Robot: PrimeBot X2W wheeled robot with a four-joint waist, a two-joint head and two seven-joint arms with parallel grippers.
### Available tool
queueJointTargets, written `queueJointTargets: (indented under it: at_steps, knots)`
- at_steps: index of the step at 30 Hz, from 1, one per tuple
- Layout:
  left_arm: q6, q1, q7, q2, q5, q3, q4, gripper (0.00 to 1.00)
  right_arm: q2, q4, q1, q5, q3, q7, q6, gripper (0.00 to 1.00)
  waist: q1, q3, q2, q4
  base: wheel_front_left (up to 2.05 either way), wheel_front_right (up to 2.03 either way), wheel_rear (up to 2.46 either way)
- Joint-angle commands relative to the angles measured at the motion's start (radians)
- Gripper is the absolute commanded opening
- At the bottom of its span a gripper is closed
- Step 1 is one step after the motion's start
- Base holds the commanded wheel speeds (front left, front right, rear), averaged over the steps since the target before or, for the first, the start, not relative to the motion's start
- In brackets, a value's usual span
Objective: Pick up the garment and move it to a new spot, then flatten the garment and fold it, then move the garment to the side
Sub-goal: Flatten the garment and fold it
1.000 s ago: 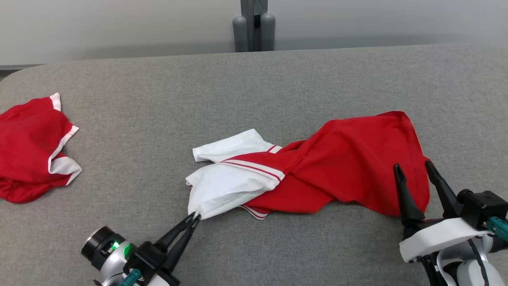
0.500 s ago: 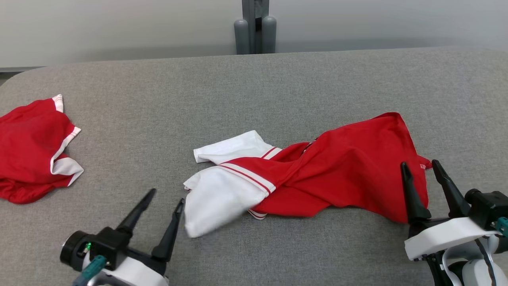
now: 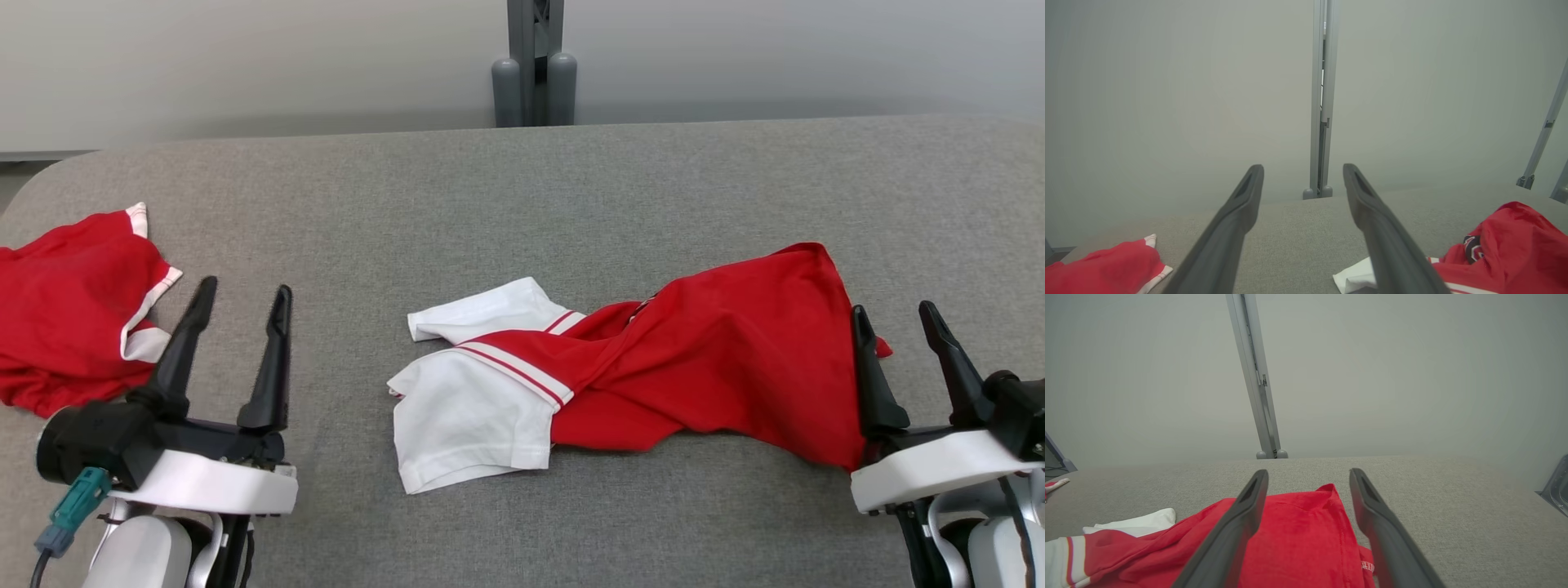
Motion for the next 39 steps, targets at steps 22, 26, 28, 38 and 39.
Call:
queueJointTargets:
  at_steps: [22, 26, 28, 38, 39]
  knots:
    - [0.078, 0.145, 0.067, 0.034, 0.0, 0.021, 0.03, 1.0, -0.006, 0.007, 0.071, -0.038, 0.009, 0.009, 0.0, 1.0, 0.0, -0.089, 0.0, -0.027, 0.0, 0.0, 0.0]
    - [0.078, 0.143, 0.068, 0.037, 0.002, 0.014, 0.034, 1.0, -0.006, 0.006, 0.074, -0.037, 0.013, 0.016, 0.0, 1.0, 0.0, -0.098, 0.0, -0.025, 0.0, 0.0, 0.0]
    - [0.078, 0.139, 0.071, 0.038, 0.001, 0.011, 0.034, 1.0, -0.006, 0.005, 0.076, -0.034, 0.016, 0.019, 0.0, 1.0, 0.0, -0.101, 0.0, -0.025, 0.0, 0.0, 0.0]
    - [0.086, 0.131, 0.074, 0.04, -0.002, 0.001, 0.033, 1.0, -0.006, 0.003, 0.07, -0.025, 0.023, 0.018, 0.0, 1.0, 0.0, -0.102, 0.0, -0.027, 0.0, 0.0, 0.0]
    - [0.086, 0.128, 0.076, 0.04, -0.001, -0.001, 0.031, 1.0, -0.006, 0.003, 0.068, -0.023, 0.024, 0.017, 0.0, 1.0, 0.0, -0.101, 0.0, -0.026, 0.0, 0.0, 0.0]
